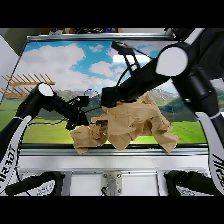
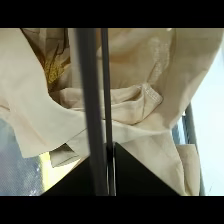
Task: Fold the clothes and pants, and hang the long-sleeved shirts on hangers.
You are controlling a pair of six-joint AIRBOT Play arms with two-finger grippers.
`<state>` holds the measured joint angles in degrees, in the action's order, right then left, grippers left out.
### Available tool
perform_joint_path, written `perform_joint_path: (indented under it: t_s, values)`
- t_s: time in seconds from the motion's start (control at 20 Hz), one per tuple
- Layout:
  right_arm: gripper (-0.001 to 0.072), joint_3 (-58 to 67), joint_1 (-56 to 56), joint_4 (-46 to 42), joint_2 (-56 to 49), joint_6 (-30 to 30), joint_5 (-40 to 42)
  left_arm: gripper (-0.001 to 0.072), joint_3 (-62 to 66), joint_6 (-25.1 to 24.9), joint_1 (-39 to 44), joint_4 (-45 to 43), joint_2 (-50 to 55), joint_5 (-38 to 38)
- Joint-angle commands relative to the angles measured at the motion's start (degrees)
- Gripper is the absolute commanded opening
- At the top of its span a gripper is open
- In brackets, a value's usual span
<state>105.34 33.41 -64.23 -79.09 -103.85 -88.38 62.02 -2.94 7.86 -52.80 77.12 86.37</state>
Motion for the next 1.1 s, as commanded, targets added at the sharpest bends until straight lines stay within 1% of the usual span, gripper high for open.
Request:
perform_joint_path:
  t_s: [0.0,0.05,0.1,0.15,0.25,0.35,0.4,0.45,0.5,0.6,0.65,0.7,0.8,0.85,0.95,1.05]
  values:
    - [0.0660,0.0,-4.3,0.0,4.0,7.6,-4.3,0.0014,0.0,0.0,0.0,0.0,0.0,0.2]
    - [0.0661,0.0,-5.8,0.1,5.3,12.2,-5.5,0.0014,0.0,0.0,0.0,0.0,0.0,0.2]
    - [0.0661,0.0,-7.4,1.5,6.7,18.5,-7.1,0.0014,0.0,0.0,0.0,0.0,0.0,0.3]
    - [0.0661,0.0,-9.1,4.2,7.9,23.5,-8.8,0.0014,0.0,0.0,0.0,0.0,0.0,0.5]
    - [0.0660,-0.2,-12.8,9.6,10.3,30.4,-10.1,0.0014,0.0,0.0,0.0,0.0,0.0,0.6]
    - [0.0660,-0.2,-15.1,8.6,12.1,33.1,-10.0,0.0014,0.0,0.0,0.0,0.0,0.0,0.7]
    - [0.0660,-0.2,-15.8,7.8,12.4,33.5,-10.1,0.0014,0.0,0.0,0.0,0.0,0.0,0.6]
    - [0.0660,-0.2,-16.2,8.1,12.6,31.8,-9.9,0.0014,0.0,0.0,0.0,0.0,0.0,0.6]
    - [0.0660,-0.2,-16.2,8.2,12.6,32.7,-9.5,0.0014,0.0,0.0,0.0,0.0,0.0,0.6]
    - [0.0660,-0.7,-16.5,10.2,12.6,41.0,-9.7,0.0014,0.0,0.0,0.0,0.0,0.0,0.7]
    - [0.0660,-1.3,-18.3,13.6,12.6,44.0,-10.1,0.0014,0.0,0.0,0.0,0.0,0.0,0.7]
    - [0.0660,-2.3,-21.0,19.4,12.6,47.4,-12.0,0.0014,0.0,0.0,0.0,0.0,0.0,0.7]
    - [0.0660,-5.7,-30.0,32.7,12.7,53.5,-16.7,0.0014,0.0,0.0,0.0,0.0,0.0,0.6]
    - [0.0660,-8.4,-35.3,36.0,13.1,56.2,-17.1,0.0014,0.0,0.0,0.0,0.0,0.0,0.7]
    - [0.0661,-15.8,-44.9,37.2,15.1,65.2,-17.0,0.0014,0.0,0.0,0.0,0.0,0.0,0.7]
    - [0.0660,-24.8,-52.4,38.5,17.4,72.0,-16.5,0.0014,0.0,0.0,0.0,0.0,0.0,0.6]
